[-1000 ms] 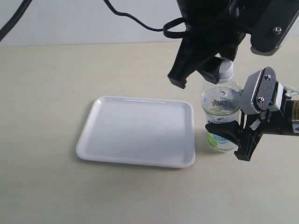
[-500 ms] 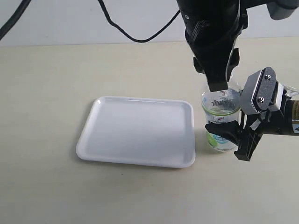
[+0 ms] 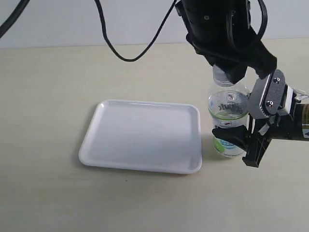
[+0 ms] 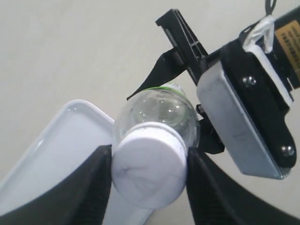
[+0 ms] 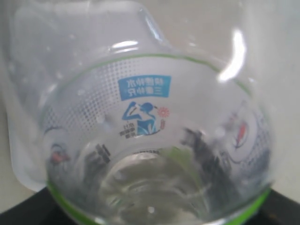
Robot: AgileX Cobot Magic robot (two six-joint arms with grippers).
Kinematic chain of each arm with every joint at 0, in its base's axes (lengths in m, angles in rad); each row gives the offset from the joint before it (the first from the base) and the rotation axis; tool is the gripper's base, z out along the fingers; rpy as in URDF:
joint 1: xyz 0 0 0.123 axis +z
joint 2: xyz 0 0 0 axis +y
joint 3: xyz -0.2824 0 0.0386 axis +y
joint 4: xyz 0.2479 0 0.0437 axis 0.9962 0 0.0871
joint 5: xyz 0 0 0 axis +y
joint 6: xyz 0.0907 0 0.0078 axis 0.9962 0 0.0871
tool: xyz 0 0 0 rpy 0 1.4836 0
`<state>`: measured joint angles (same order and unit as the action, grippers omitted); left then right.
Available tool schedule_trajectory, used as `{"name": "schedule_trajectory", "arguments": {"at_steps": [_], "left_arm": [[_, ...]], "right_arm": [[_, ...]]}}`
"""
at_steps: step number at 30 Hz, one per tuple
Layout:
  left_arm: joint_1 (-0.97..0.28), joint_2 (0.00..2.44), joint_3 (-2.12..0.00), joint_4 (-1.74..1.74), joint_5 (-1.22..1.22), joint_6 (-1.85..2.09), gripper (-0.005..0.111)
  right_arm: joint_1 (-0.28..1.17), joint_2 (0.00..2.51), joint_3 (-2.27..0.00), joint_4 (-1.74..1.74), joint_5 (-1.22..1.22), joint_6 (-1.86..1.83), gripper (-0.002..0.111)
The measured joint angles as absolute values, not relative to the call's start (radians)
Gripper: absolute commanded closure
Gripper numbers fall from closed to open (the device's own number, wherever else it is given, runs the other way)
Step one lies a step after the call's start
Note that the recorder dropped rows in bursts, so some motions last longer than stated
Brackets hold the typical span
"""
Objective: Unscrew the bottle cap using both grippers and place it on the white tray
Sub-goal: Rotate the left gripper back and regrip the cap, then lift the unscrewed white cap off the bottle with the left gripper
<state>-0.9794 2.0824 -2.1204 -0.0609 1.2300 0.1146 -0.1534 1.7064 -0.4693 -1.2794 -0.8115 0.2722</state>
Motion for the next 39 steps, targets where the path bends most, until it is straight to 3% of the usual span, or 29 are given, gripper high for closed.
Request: {"name": "schedule_trajectory", "arguments": {"at_steps": [14,39], "left_arm": [[-0.951,2.078,-2.120,-0.225,1.242,-0.392,0.107],[-0.948,2.032,-2.115,-0.147,1.015,-0.224,0.107]], "right_arm": [[-0.157,1.706,-0.467,-1.304,-0.827,0.269,0.108],[-0.153,1.708,-0.466,-1.157,-0.774,0.345,0.108]]}}
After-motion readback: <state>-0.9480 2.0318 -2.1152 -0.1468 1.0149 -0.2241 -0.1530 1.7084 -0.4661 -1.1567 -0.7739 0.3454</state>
